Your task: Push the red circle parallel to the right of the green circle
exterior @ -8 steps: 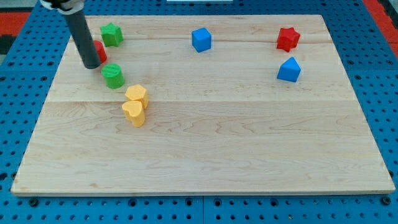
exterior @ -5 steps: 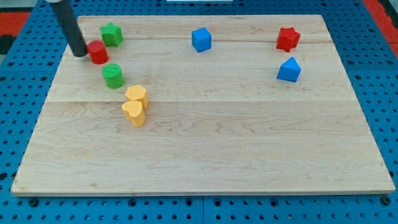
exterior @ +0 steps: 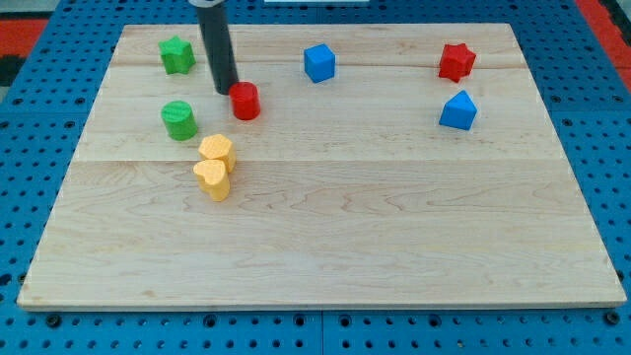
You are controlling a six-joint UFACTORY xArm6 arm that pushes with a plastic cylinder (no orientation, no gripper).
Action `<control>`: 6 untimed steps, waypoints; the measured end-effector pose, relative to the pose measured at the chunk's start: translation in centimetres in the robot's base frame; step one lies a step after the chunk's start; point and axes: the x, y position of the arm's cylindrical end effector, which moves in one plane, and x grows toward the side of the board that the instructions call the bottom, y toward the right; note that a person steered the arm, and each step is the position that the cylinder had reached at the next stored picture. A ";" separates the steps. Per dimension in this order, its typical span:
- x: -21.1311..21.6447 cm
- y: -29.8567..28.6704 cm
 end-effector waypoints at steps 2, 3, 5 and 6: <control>1.4 1.1; 0.9 1.1; -0.6 1.1; -0.7 1.1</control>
